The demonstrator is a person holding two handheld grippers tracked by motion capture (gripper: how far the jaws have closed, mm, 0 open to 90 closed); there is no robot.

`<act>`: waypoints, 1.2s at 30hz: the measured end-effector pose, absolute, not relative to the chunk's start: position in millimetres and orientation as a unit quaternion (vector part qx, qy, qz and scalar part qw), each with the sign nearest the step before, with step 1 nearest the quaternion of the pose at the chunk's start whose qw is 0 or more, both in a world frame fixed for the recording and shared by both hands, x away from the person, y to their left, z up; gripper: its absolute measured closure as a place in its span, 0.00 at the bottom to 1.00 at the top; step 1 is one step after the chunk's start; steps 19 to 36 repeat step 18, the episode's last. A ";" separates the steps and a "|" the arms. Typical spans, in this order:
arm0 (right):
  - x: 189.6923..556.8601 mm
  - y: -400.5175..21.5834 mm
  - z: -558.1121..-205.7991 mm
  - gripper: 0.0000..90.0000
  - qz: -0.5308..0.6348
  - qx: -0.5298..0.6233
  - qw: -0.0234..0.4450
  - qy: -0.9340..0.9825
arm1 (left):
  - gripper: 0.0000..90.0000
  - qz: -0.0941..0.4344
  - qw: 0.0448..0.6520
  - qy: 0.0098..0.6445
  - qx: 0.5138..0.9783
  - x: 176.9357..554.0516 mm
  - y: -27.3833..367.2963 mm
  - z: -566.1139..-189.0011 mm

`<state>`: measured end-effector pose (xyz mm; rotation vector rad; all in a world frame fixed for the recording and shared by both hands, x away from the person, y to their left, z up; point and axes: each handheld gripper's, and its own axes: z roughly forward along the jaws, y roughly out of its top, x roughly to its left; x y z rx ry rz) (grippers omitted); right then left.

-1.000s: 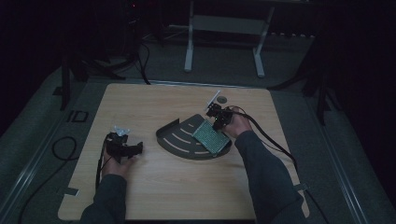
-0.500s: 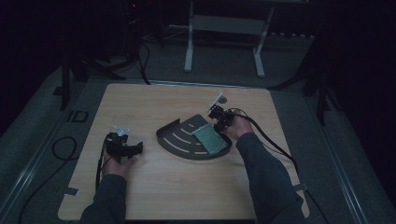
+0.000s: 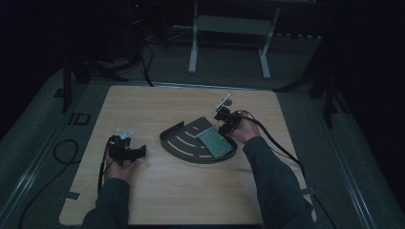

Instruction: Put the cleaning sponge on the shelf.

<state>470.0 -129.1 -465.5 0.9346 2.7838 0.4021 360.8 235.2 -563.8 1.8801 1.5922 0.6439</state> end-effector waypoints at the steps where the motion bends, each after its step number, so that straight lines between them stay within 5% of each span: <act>1: 469.3 -130.3 -464.5 0.79 0.140 0.314 0.089 0.935 | 0.12 0.242 0.293 0.598 0.706 360.8 235.2 -563.8; 18: 450.4 -169.1 -452.0 0.37 0.212 0.386 0.085 0.894 | 0.12 0.242 0.293 0.598 0.706 360.9 235.2 -563.8; 36: 450.4 -169.1 -452.0 0.37 0.212 0.386 0.085 0.894 | 0.12 0.242 0.293 0.598 0.706 360.9 235.2 -563.8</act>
